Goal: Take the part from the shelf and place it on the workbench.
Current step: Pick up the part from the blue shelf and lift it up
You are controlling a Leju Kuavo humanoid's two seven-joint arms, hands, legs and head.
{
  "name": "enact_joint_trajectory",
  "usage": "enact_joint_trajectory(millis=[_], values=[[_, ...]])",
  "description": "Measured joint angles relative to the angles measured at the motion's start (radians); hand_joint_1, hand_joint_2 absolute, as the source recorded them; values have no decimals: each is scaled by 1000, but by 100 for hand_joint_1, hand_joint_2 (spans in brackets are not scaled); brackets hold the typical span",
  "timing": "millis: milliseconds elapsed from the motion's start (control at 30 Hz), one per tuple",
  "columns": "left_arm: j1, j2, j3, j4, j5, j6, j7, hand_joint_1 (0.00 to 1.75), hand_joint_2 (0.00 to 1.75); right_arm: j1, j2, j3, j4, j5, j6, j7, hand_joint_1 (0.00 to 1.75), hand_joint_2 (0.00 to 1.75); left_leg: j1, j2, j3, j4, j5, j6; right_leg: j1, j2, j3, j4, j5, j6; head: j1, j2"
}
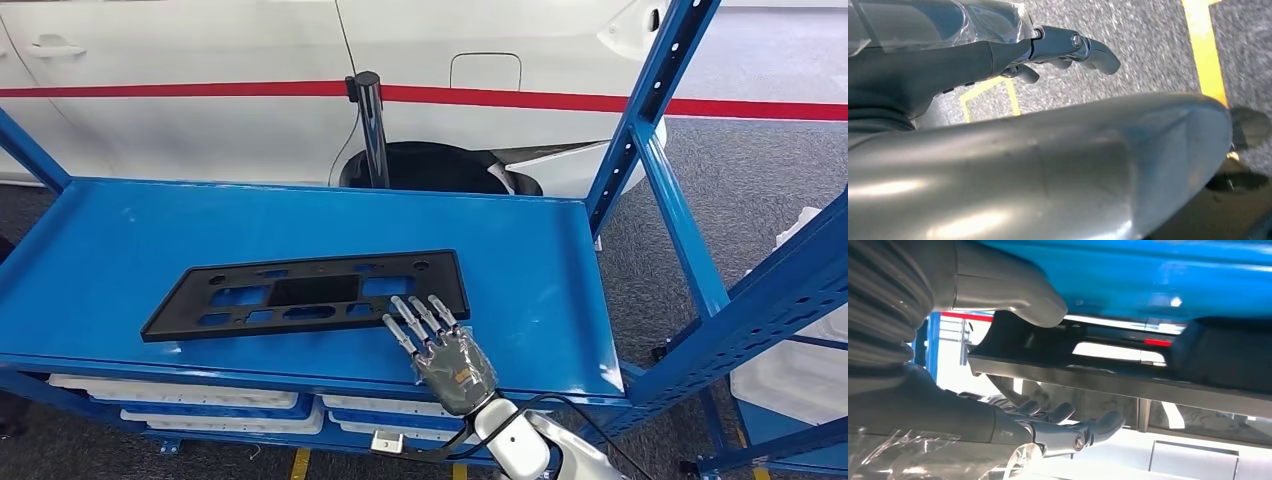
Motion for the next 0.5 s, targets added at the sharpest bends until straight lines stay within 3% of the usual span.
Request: enact_joint_trajectory(millis=[33, 100, 167, 233, 300, 367, 400, 433, 467, 500], values=[[-1, 0, 0, 0, -2, -1, -2, 0, 0, -1, 0, 0, 0, 0, 0, 0, 0, 175, 2, -1, 1, 6, -8, -11, -3, 2, 34, -68, 25, 4, 0, 0], [-2, 1, 0, 1, -5, -1, -7, 0, 0, -2, 2, 0, 0, 1, 0, 0, 0, 175, 3, -2, 3, 12, -20, -29, -4, 7, 70, -141, 40, -4, -1, 0], [-3, 0, -1, 1, -6, -2, -10, 0, 0, -3, 4, 0, 0, 3, -1, 0, 0, 175, 5, -3, 8, 6, -23, -38, 2, 11, 71, -141, 32, -28, -2, 0], [-3, -2, -1, 1, -6, -3, -10, 0, 0, -4, 6, 0, 0, 3, -1, 0, 0, 175, 11, -1, 5, 25, -36, -43, 5, 10, 75, -141, 29, -44, -2, 0], [-3, -3, -1, 1, -7, -4, -10, 0, 0, -4, 9, 0, 0, 4, -1, 1, 0, 175, 10, 2, -45, 131, -84, -44, 8, 7, 81, -142, 25, -57, -2, 0], [-1, -3, -1, 1, -9, -8, -10, 0, 0, -4, 9, 1, 0, 8, 1, 1, 0, 175, 5, 2, -134, 286, -139, -40, 14, 6, 86, -142, 19, -66, -2, 0], [0, -3, -1, 1, -9, -10, -10, 0, 0, -4, 9, 1, 0, 10, 2, 1, 0, 175, 2, 2, -167, 335, -147, -37, 18, 6, 89, -142, 16, -69, -2, 0], [1, -4, -2, 1, -9, -12, -10, 0, 0, -3, 9, 2, 0, 11, 3, 1, 0, 175, -2, 2, -182, 344, -133, -30, 22, 7, 94, -142, 12, -72, -2, 0], [1, -4, -2, 1, -9, -13, -10, 0, 0, -3, 9, 2, 0, 12, 3, 1, 0, 175, -6, 2, -175, 309, -99, -22, 25, 8, 102, -142, 7, -73, -2, 0], [1, -4, -2, 1, -9, -14, -10, 0, 0, -4, 9, 2, 0, 13, 3, 2, 0, 175, -12, 2, -151, 239, -52, -10, 28, 8, 110, -142, 2, -73, -2, 0]])
